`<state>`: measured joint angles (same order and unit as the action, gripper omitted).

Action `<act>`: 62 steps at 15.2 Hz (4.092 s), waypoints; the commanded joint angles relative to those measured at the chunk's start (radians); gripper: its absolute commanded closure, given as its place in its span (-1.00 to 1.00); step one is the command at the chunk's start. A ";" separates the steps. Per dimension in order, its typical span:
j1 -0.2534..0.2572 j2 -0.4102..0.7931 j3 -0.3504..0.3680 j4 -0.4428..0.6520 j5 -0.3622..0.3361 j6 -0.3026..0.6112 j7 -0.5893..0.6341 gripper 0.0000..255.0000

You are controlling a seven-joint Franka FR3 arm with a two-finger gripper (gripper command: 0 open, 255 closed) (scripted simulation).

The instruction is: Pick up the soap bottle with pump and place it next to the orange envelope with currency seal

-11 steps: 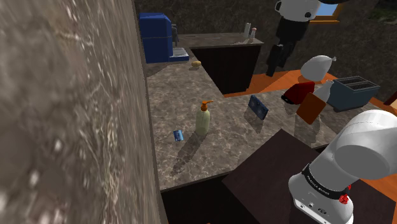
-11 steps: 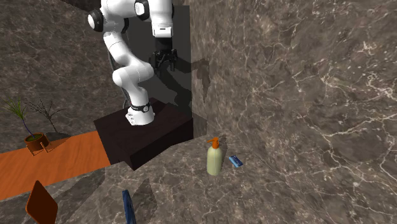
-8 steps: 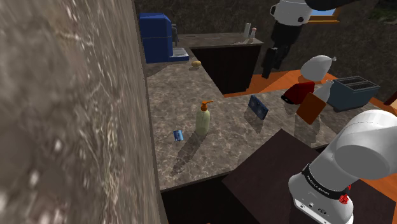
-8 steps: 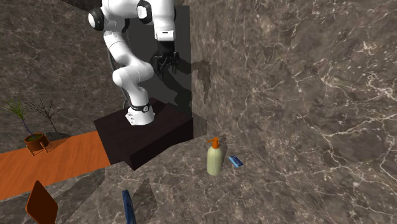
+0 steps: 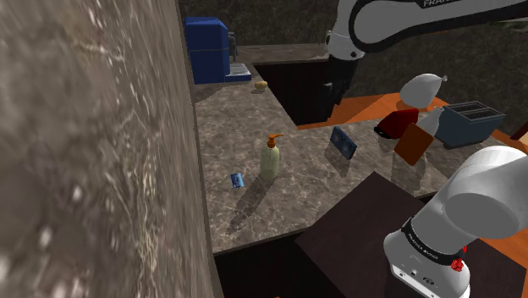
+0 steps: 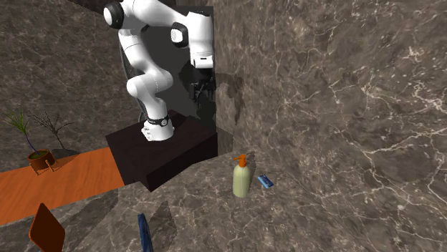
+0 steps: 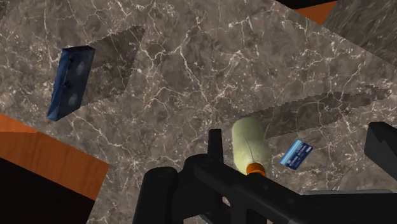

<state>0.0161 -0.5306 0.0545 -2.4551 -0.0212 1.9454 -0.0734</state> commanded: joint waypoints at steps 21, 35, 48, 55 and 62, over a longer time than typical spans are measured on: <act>0.019 0.844 0.036 0.391 -0.113 0.480 0.113 -1.00; 0.022 0.922 0.026 0.389 -0.131 0.560 0.125 -1.00; 0.021 0.902 0.028 0.390 -0.126 0.538 0.121 1.00; 0.016 0.836 0.036 0.403 -0.109 0.461 0.105 1.00; 0.013 0.779 0.042 0.426 -0.094 0.381 0.092 1.00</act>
<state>0.0301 0.2559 0.0961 -2.0365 -0.1181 2.3415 0.0222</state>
